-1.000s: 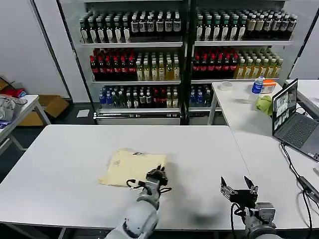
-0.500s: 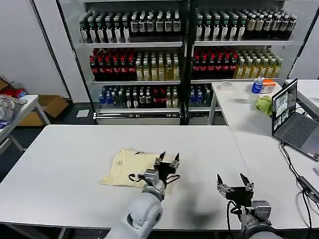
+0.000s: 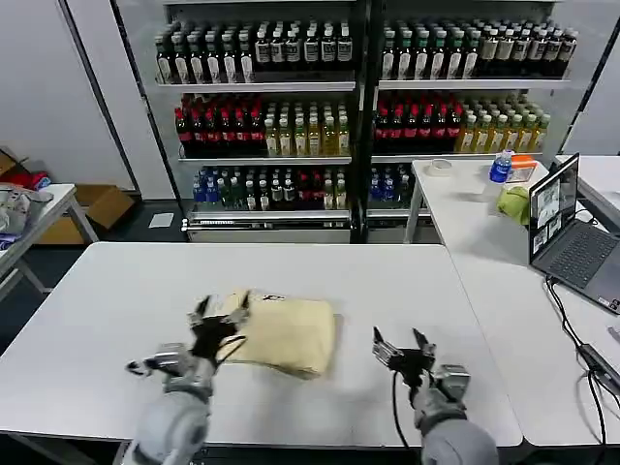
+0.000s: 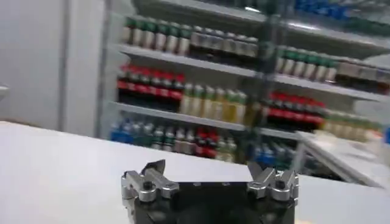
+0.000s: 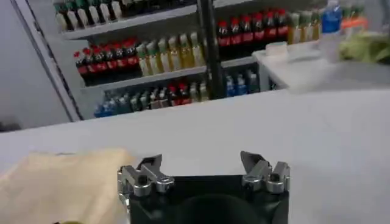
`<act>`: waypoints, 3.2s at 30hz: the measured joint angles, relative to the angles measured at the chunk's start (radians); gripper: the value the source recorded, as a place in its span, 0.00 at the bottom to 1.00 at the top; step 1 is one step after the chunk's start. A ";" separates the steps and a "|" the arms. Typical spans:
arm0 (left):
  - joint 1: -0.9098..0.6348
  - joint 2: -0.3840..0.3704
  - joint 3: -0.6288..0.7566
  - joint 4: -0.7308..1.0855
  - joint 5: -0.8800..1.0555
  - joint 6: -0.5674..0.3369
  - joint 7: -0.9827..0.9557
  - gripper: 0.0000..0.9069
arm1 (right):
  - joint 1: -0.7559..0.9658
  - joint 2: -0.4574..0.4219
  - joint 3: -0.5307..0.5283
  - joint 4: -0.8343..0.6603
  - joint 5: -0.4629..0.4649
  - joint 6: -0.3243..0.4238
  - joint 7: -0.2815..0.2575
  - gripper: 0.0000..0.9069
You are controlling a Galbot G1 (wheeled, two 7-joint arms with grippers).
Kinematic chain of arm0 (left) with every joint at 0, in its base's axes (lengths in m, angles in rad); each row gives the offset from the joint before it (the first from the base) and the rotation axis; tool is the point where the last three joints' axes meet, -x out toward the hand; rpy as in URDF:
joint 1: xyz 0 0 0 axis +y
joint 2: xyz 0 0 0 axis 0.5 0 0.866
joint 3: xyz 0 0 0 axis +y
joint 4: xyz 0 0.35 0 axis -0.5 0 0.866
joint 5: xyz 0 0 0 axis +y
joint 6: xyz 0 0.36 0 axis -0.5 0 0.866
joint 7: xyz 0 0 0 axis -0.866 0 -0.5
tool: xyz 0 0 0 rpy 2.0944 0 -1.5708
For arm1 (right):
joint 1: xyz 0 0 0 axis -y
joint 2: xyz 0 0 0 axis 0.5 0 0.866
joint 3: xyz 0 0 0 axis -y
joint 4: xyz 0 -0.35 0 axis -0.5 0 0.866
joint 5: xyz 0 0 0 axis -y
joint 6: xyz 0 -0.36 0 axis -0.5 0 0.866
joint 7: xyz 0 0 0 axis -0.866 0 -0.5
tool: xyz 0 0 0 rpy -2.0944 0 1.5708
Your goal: Fold and organize the clothes.
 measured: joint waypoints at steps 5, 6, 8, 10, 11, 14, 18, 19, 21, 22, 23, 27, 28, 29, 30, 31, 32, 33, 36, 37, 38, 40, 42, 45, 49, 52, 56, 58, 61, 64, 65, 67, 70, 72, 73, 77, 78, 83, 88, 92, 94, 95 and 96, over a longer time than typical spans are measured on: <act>0.082 0.031 -0.092 -0.046 -0.021 -0.010 0.002 1.00 | 0.113 0.065 -0.057 -0.106 0.069 -0.016 0.040 1.00; 0.093 0.035 -0.104 -0.052 -0.024 -0.011 0.002 1.00 | 0.138 0.080 -0.067 -0.131 0.086 -0.020 0.050 1.00; 0.116 0.040 -0.126 -0.064 -0.031 -0.013 0.002 1.00 | 0.178 0.105 -0.084 -0.171 0.115 -0.025 0.061 1.00; 0.132 0.046 -0.144 -0.073 -0.036 -0.014 0.002 1.00 | 0.221 0.130 -0.100 -0.212 0.145 -0.030 0.072 1.00; 0.142 0.049 -0.153 -0.077 -0.039 -0.014 0.002 1.00 | 0.238 0.142 -0.106 -0.231 0.157 -0.032 0.077 1.00; 0.161 0.056 -0.174 -0.085 -0.045 -0.016 0.003 1.00 | 0.291 0.176 -0.118 -0.286 0.195 -0.038 0.089 1.00; 0.178 0.059 -0.194 -0.092 -0.052 -0.018 0.004 1.00 | 0.345 0.214 -0.133 -0.350 0.237 -0.042 0.099 0.20; 0.181 0.060 -0.197 -0.093 -0.052 -0.018 0.004 1.00 | 0.355 0.221 -0.135 -0.363 0.244 -0.042 0.101 0.02; 0.186 0.060 -0.203 -0.095 -0.054 -0.019 0.004 1.00 | 0.373 0.234 -0.139 -0.388 0.258 -0.042 0.105 0.00; 0.189 0.061 -0.205 -0.096 -0.054 -0.019 0.005 1.00 | 0.381 0.239 -0.140 -0.398 0.264 -0.042 0.107 0.00; 0.191 0.062 -0.208 -0.096 -0.055 -0.019 0.005 1.00 | 0.388 0.243 -0.141 -0.408 0.269 -0.042 0.109 0.00; 0.196 0.064 -0.216 -0.097 -0.058 -0.020 0.005 1.00 | 0.410 0.252 -0.143 -0.441 0.286 -0.041 0.116 0.00; 0.197 0.064 -0.217 -0.097 -0.059 -0.021 0.005 1.00 | 0.415 0.253 -0.143 -0.448 0.290 -0.041 0.116 0.00; 0.198 0.065 -0.218 -0.097 -0.059 -0.021 0.005 1.00 | 0.419 0.255 -0.143 -0.454 0.293 -0.041 0.116 0.00; 0.198 0.066 -0.219 -0.097 -0.060 -0.021 0.005 1.00 | 0.424 0.256 -0.142 -0.461 0.296 -0.040 0.116 0.00; 0.199 0.067 -0.220 -0.097 -0.060 -0.021 0.005 1.00 | 0.430 0.258 -0.141 -0.468 0.298 -0.040 0.117 0.00; 0.199 0.067 -0.220 -0.097 -0.061 -0.021 0.005 1.00 | 0.435 0.260 -0.140 -0.475 0.300 -0.039 0.117 0.00; 0.200 0.067 -0.221 -0.098 -0.061 -0.022 0.006 1.00 | 0.441 0.262 -0.139 -0.481 0.301 -0.038 0.117 0.00; 0.201 0.067 -0.224 -0.098 -0.063 -0.023 0.006 1.00 | 0.454 0.269 -0.137 -0.501 0.302 -0.034 0.116 0.00; 0.201 0.068 -0.225 -0.098 -0.063 -0.023 0.006 1.00 | 0.459 0.271 -0.135 -0.508 0.302 -0.034 0.115 0.00; 0.202 0.068 -0.225 -0.098 -0.064 -0.023 0.006 1.00 | 0.465 0.274 -0.133 -0.515 0.302 -0.033 0.113 0.00; 0.202 0.071 -0.228 -0.098 -0.065 -0.023 0.007 1.00 | 0.475 0.277 -0.131 -0.531 0.302 -0.033 0.110 0.00; 0.202 0.073 -0.230 -0.098 -0.067 -0.023 0.007 1.00 | 0.485 0.278 -0.131 -0.548 0.302 -0.033 0.107 0.00; 0.204 0.074 -0.233 -0.098 -0.068 -0.024 0.008 1.00 | 0.504 0.275 -0.134 -0.574 0.296 -0.035 0.101 0.00; 0.207 0.075 -0.233 -0.099 -0.070 -0.024 0.010 1.00 | 0.515 0.271 -0.139 -0.592 0.282 -0.040 0.093 1.00; 0.206 0.076 -0.233 -0.100 -0.071 -0.025 0.011 1.00 | 0.516 0.266 -0.145 -0.595 0.262 -0.037 0.079 1.00; 0.203 0.081 -0.234 -0.103 -0.077 -0.026 0.011 1.00 | 0.510 0.252 -0.157 -0.582 0.206 -0.008 0.049 1.00; 0.202 0.084 -0.234 -0.103 -0.078 -0.027 0.011 1.00 | 0.501 0.241 -0.161 -0.564 0.167 0.014 0.032 1.00; 0.198 0.084 -0.229 -0.102 -0.078 -0.028 0.011 1.00 | 0.486 0.220 -0.162 -0.537 0.115 0.033 0.016 1.00; 0.194 0.080 -0.221 -0.104 -0.074 -0.028 0.011 1.00 | 0.471 0.201 -0.161 -0.510 0.073 0.043 0.002 1.00; 0.194 0.078 -0.219 -0.105 -0.073 -0.028 0.011 1.00 | 0.463 0.194 -0.161 -0.499 0.059 0.045 -0.003 1.00; 0.196 0.076 -0.215 -0.105 -0.070 -0.028 0.011 1.00 | 0.444 0.183 -0.161 -0.481 0.033 0.049 -0.013 1.00; 0.200 0.074 -0.208 -0.107 -0.066 -0.030 0.012 1.00 | 0.422 0.179 -0.165 -0.468 0.003 0.056 -0.022 1.00; 0.202 0.073 -0.206 -0.108 -0.064 -0.030 0.012 1.00 | 0.415 0.180 -0.168 -0.464 -0.010 0.057 -0.026 1.00; 0.202 0.073 -0.205 -0.108 -0.064 -0.030 0.012 1.00 | 0.413 0.183 -0.170 -0.464 -0.018 0.058 -0.027 1.00; 0.206 0.075 -0.205 -0.109 -0.064 -0.031 0.013 1.00 | 0.409 0.197 -0.174 -0.471 -0.036 0.067 -0.029 0.69; 0.207 0.075 -0.205 -0.111 -0.064 -0.031 0.013 1.00 | 0.408 0.202 -0.174 -0.475 -0.038 0.068 -0.029 0.48; 0.209 0.075 -0.210 -0.112 -0.065 -0.031 0.013 1.00 | 0.412 0.222 -0.176 -0.502 -0.040 0.073 -0.028 0.00; 0.204 0.075 -0.212 -0.110 -0.067 -0.031 0.014 1.00 | 0.418 0.234 -0.177 -0.529 -0.030 0.072 -0.026 0.00; 0.201 0.074 -0.212 -0.106 -0.067 -0.031 0.014 1.00 | 0.424 0.239 -0.175 -0.545 -0.021 0.072 -0.023 0.00; 0.200 0.073 -0.212 -0.105 -0.067 -0.031 0.014 1.00 | 0.426 0.240 -0.175 -0.550 -0.019 0.072 -0.023 0.00; 0.200 0.073 -0.212 -0.104 -0.067 -0.031 0.014 1.00 | 0.426 0.240 -0.175 -0.552 -0.017 0.072 -0.023 0.00; 0.200 0.073 -0.212 -0.103 -0.068 -0.031 0.014 1.00 | 0.427 0.240 -0.175 -0.552 -0.016 0.072 -0.023 0.00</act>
